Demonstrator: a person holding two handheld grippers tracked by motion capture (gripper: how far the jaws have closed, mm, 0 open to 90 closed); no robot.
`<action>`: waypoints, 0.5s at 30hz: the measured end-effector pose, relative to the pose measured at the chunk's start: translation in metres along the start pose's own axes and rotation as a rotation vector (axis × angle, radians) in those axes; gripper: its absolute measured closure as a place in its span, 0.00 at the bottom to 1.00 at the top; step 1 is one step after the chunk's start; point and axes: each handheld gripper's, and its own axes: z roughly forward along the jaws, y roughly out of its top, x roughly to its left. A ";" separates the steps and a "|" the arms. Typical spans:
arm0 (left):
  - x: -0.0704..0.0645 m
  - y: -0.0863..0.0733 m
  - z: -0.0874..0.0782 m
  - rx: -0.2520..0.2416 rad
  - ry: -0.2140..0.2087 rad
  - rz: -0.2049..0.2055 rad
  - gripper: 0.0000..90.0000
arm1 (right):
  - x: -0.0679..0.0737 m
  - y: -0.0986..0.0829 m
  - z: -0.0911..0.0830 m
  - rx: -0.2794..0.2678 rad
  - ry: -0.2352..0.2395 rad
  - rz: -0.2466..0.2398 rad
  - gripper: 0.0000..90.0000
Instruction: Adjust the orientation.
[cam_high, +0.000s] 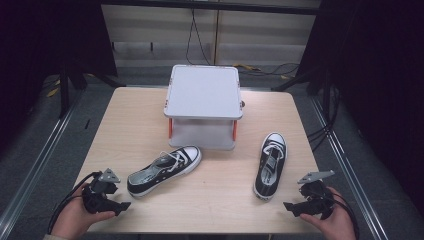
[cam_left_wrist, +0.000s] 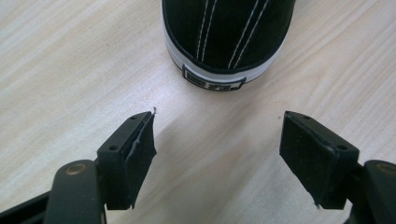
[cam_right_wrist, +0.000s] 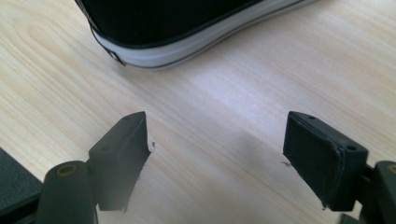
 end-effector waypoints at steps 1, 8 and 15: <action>-0.001 0.002 -0.001 -0.005 0.000 -0.001 0.29 | 0.000 0.000 -0.001 0.002 0.008 0.007 0.24; -0.003 0.014 -0.013 0.007 0.018 0.017 0.29 | -0.001 0.002 -0.003 -0.010 0.018 0.022 0.26; -0.005 0.045 -0.031 0.008 0.020 0.045 0.30 | -0.006 0.023 -0.002 0.008 0.009 -0.013 0.30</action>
